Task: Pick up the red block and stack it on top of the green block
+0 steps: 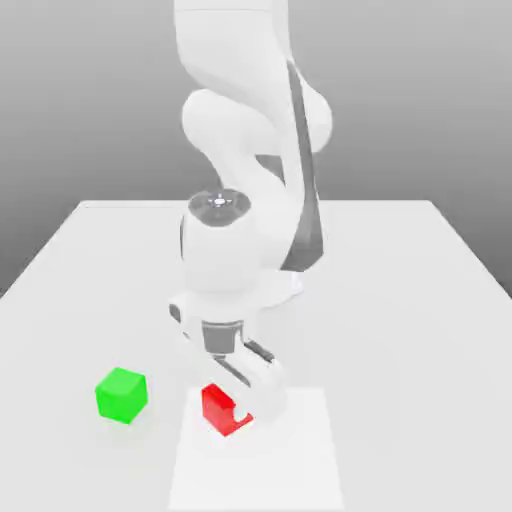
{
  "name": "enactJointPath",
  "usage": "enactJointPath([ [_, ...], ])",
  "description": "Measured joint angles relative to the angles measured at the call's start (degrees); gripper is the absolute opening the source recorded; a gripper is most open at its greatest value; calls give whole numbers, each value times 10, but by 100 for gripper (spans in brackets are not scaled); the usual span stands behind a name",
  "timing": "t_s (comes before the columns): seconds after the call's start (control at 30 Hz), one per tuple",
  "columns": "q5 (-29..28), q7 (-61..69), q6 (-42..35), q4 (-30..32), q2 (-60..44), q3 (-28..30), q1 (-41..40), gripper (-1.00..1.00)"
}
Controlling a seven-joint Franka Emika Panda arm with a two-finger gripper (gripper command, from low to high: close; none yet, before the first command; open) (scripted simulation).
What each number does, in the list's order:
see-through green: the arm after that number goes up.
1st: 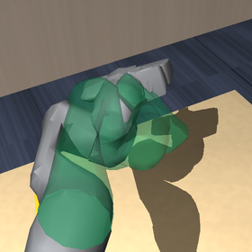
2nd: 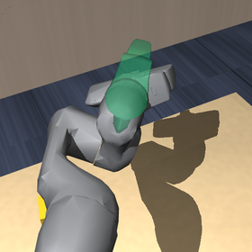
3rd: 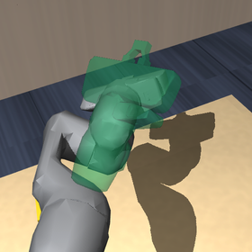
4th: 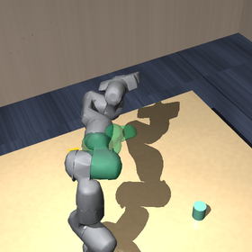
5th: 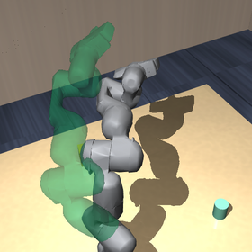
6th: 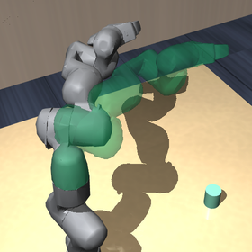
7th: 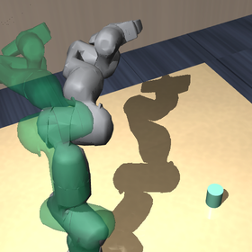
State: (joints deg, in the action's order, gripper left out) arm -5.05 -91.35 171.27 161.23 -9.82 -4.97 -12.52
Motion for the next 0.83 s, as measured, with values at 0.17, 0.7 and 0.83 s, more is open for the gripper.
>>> enactJointPath([
  [0.17,44,32,-67,11,79,-17,-6,-100],
  [0.7,50,-112,-87,-14,72,75,-153,-100],
  [0.83,55,-109,-68,-15,52,72,-154,100],
])
